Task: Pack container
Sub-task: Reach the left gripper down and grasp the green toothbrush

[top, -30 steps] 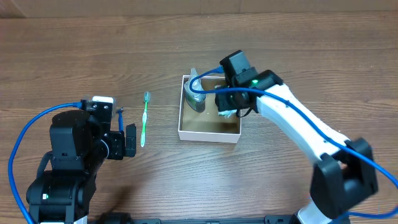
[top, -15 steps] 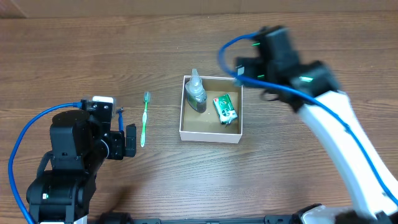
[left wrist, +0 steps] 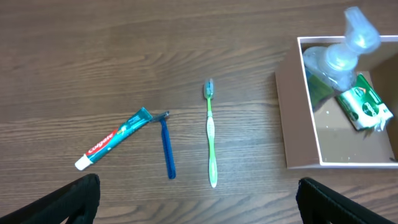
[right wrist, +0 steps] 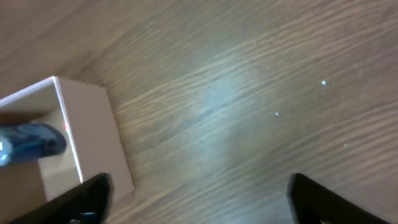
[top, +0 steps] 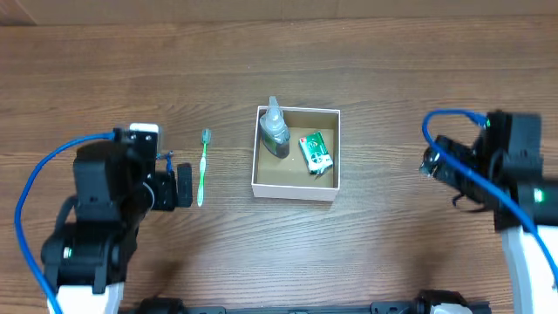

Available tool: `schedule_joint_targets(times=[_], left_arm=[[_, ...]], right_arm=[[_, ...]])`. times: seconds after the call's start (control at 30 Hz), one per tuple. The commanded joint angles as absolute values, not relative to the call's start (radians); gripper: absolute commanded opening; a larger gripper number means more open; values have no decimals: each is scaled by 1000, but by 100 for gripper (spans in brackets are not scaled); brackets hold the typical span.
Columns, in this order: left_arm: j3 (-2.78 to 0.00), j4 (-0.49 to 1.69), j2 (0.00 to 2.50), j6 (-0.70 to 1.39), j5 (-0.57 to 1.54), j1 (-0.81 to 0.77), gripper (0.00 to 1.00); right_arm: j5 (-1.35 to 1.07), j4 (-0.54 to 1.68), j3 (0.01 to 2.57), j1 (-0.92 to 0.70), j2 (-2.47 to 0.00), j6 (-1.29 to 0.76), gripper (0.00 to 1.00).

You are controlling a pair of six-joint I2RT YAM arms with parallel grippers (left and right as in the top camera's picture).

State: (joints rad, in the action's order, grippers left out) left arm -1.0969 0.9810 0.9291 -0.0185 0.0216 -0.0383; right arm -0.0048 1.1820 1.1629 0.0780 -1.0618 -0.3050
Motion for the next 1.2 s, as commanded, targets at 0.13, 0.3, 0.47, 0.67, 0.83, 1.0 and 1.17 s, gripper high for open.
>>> schedule_joint_targets(times=[0.13,0.3,0.47,0.67,0.83,1.0,1.17], left_arm=[[-1147,839,1436,68,110,-101,100],[-1147,790,1749,68,124,-101,100],[-1147,695,1871,68,124,-99,100],[-1147,674,1976,83,123,-99,100],[-1147,695,1982,83,115,-99,85],[-1147,748,1982,94,-19,-100,66],[-1147,749,1982,94,-23,-100,24]], right_arm=[[-25,1184,1102,80,-970,-284,100],[-33,1190,1102,80,-1053,-284,100],[-47,1190,1102,80,-1096,-283,100],[-47,1191,1102,80,-1108,-284,100],[-47,1191,1102,80,-1108,-284,100],[-47,1191,1102,80,-1108,-284,100],[-47,1191,1102,80,-1108,-283,100]])
